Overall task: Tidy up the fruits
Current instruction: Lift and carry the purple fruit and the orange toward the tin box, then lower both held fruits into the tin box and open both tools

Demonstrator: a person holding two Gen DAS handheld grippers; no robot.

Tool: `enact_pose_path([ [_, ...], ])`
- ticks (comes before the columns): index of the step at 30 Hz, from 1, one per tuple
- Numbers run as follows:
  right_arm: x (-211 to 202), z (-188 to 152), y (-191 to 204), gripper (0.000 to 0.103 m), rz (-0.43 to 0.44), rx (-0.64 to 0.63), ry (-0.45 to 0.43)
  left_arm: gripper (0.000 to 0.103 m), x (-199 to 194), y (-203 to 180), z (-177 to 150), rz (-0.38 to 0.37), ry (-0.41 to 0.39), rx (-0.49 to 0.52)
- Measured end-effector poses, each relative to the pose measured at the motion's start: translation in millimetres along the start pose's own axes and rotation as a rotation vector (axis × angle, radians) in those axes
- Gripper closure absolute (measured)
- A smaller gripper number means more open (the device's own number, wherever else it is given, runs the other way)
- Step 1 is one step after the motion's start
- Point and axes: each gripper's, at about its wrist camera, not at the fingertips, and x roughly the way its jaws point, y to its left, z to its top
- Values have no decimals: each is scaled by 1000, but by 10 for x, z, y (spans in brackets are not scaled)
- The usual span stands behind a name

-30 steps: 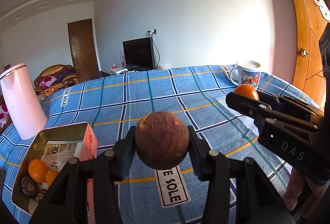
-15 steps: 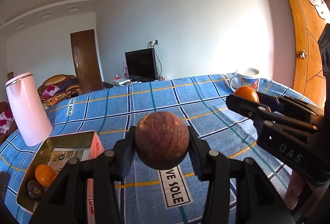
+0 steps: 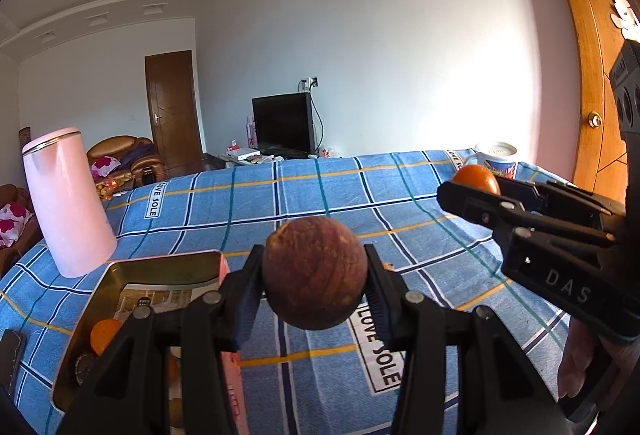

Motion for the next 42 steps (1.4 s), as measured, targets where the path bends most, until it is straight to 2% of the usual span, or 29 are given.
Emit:
enact_pose_path([
  [5,231,136,323,68,90,-15,39,54,-10,405,21,43,20,-40],
  [13,689,190,1000,68,212,-72,116,54,86,1143,61,172,92,-96],
  [17,908,152,1322,68,250,-111,161,54,205,1437,33,207,137,-137],
  [22,1143,110,1627,68,275,-161,213,54,327,1679,-34,207,199,-178],
  [28,1417,8,1799,67,274,-190,307,54,414,1794,-85,205,252,-187],
  [34,1527,-80,1878,66,295,-200,390,52,398,1773,-63,216,254,-177],
  [36,1480,-75,1847,56,298,-197,384,42,361,1757,-25,220,239,-178],
  [37,1436,-58,1806,44,302,-184,375,37,331,1746,-4,227,225,-181],
  [38,1392,-40,1767,39,300,-171,358,33,293,1728,22,222,210,-187],
  [40,1262,5,1647,39,307,-157,327,32,217,1660,74,203,179,-185],
  [42,1098,37,1465,39,272,-171,291,30,171,1547,121,203,157,-166],
])
